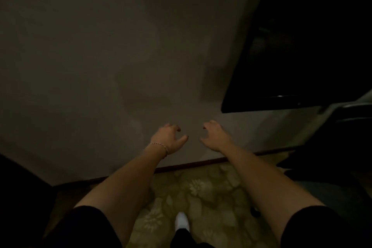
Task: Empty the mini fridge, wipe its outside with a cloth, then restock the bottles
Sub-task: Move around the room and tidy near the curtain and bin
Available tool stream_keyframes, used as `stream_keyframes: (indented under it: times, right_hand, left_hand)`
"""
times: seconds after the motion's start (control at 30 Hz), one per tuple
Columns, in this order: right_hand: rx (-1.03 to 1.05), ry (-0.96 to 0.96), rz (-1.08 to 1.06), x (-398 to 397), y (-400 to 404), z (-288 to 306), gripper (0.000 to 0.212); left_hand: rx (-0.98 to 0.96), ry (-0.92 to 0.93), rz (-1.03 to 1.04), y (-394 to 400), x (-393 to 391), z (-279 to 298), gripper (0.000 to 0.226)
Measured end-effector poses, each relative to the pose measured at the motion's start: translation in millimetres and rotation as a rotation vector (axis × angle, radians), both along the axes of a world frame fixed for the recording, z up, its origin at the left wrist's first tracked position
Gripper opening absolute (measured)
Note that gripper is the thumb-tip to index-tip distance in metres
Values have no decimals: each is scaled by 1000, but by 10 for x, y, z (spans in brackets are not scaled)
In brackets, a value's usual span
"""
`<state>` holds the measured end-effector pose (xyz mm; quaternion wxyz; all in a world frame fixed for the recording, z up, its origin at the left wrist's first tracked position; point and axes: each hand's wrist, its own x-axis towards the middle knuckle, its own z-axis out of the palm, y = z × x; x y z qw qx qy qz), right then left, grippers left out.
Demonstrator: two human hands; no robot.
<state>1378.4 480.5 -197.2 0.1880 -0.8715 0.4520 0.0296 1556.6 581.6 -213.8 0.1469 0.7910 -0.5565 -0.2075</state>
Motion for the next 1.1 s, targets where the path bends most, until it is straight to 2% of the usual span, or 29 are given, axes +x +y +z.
stream_keyframes:
  times: [0.13, 0.43, 0.63, 0.77, 0.93, 1.1]
  right_hand:
    - [-29, 22, -239, -1220, 119, 208, 56]
    - [-100, 0, -621, -3578, 396, 539, 40]
    - [-154, -3, -698, -5121, 344, 577, 47]
    - [-215, 3, -767, -6244, 291, 662, 44]
    - [-224, 39, -839, -7598, 196, 791, 39]
    - [-235, -11, -946, -8682, -99, 811, 41]
  left_hand:
    - [1, 4, -216, -240, -1023, 167, 61]
    - [-36, 46, -536, -751, -3352, 425, 57]
    - [-77, 12, -641, -1075, -4826, 488, 51]
    - [-104, 3, -691, -1329, -5922, 601, 57]
    - [-138, -3, -798, -1565, -7392, 742, 55]
    - [-148, -20, -886, -1882, -8624, 730, 50]
